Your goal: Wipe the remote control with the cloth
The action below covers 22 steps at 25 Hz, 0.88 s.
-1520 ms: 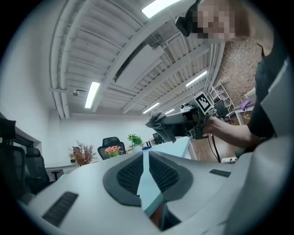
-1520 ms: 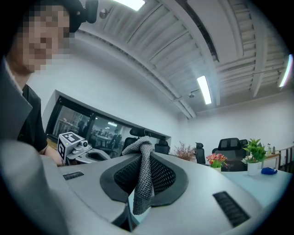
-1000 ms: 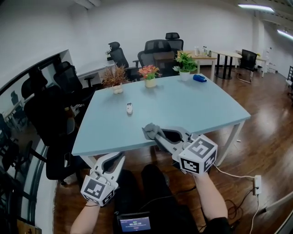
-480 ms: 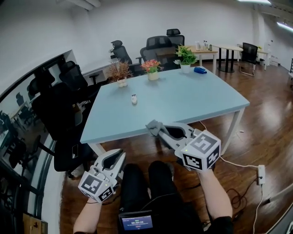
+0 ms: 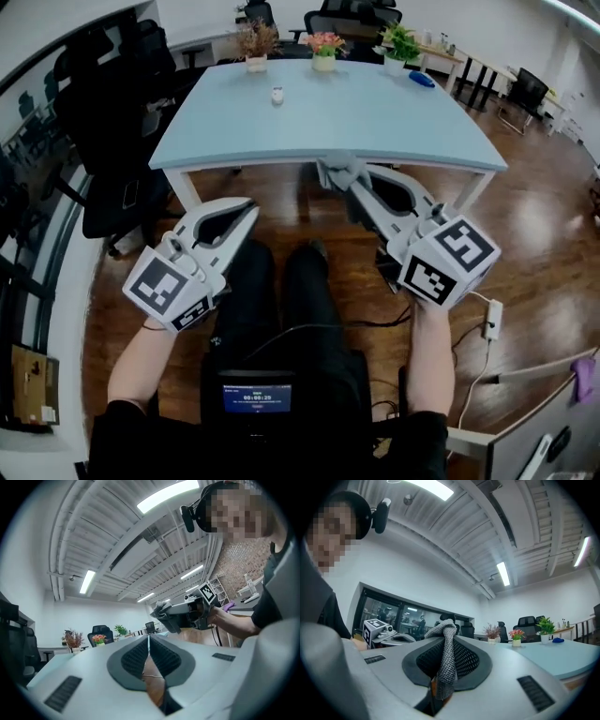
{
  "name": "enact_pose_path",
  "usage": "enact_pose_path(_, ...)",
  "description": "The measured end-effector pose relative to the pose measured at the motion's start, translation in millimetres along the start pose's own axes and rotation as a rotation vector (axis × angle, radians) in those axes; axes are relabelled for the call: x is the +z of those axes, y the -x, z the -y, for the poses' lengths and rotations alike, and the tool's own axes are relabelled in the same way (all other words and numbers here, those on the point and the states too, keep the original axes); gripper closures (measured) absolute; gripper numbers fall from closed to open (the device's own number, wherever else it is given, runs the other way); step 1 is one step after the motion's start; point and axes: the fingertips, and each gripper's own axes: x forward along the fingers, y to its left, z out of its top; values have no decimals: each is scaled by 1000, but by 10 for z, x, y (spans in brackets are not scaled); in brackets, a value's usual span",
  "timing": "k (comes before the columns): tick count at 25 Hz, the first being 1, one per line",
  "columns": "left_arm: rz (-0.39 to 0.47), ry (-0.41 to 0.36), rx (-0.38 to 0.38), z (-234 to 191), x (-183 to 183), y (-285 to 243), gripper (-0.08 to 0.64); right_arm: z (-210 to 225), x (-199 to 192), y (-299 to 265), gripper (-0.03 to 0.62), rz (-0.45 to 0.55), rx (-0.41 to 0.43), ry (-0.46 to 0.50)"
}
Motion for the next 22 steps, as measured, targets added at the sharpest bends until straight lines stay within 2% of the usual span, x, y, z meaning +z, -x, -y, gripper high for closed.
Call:
enact_pose_path(6, 2, 0, -12, 246, -115, 271, 560, -394, -236, -17, 565, -35, 12, -13)
enact_pose_path(10, 5, -6, -6, 325, -27, 500, 560, -705, -183, 16, 565, -26, 23, -6)
enact_pose_path(13, 29, -60, 0, 280, 38, 544, 560, -780, -116, -41, 565, -6, 35, 11)
enact_pose_path(16, 16, -111, -7, 173, -71, 544, 560, -780, -198, -147, 565, 19, 36, 8)
enact_pose_path(22, 4, -168, 29, 122, 1, 565, 560, -870, -64, -176, 566, 44, 61, 73)
